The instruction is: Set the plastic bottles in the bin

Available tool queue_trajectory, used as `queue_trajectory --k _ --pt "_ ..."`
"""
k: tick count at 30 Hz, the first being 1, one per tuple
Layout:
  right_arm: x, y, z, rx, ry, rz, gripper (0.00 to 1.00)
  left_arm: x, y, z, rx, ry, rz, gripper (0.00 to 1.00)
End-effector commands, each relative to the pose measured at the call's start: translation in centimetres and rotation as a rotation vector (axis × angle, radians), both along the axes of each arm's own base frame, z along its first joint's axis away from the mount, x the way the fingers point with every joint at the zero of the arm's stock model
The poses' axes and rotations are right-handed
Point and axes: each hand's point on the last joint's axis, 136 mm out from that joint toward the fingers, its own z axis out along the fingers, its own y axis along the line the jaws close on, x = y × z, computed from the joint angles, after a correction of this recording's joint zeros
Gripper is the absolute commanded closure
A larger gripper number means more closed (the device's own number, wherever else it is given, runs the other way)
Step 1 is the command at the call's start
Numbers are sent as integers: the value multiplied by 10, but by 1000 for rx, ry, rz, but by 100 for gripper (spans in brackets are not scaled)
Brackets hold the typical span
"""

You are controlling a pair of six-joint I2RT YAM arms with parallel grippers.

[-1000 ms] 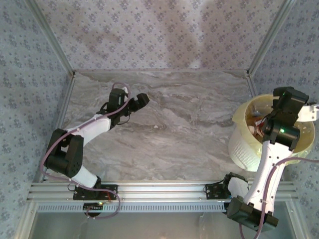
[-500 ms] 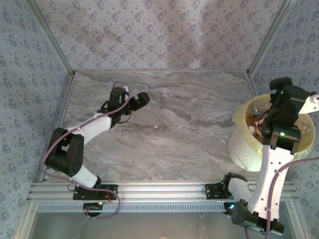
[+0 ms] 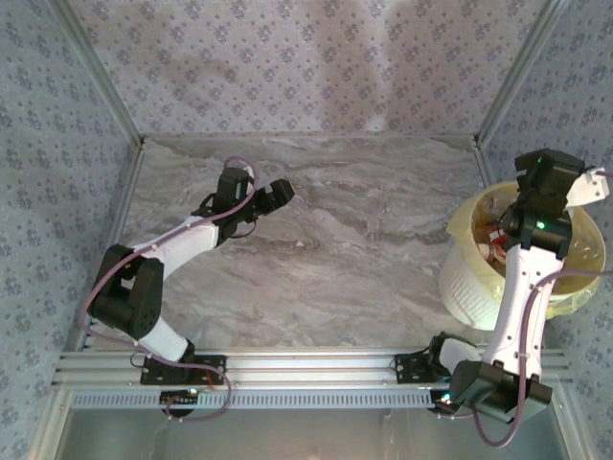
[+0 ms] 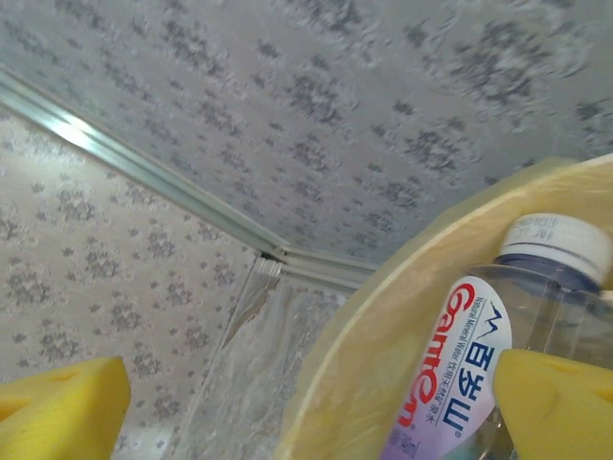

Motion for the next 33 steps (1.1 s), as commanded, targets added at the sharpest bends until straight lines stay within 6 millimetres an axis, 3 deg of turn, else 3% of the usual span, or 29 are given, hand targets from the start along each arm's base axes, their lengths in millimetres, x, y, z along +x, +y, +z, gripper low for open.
queue_trajectory --k 1,5,7,15,18,22,26,28,30,33 --pt "-22 -9 -21 36 52 -97 0 6 -8 8 6 -24 -18 2" --pt "-27 -11 -11 48 -2 -119 0 6 -10 9 8 -26 -25 2" --pt "-20 -10 8 6 -37 -79 0 6 -10 9 15 -29 -24 2" --pt "2 41 74 -201 -71 134 0 5 -5 14 34 -45 -15 2" --pt "21 74 89 -324 -43 275 0 6 -4 17 43 -52 -14 2" --pt "53 127 92 -457 -39 551 0 6 5 27 67 -83 18 2" --pt "73 219 89 -586 -150 1013 0 0 25 35 114 -113 77 2" --pt "75 259 80 -666 -188 1165 0 -3 43 36 152 -121 126 2" --pt "79 284 62 -739 -181 1251 0 -7 61 38 186 -126 174 2" --pt "89 303 25 -809 -115 1321 0 -13 95 39 225 -127 265 2"
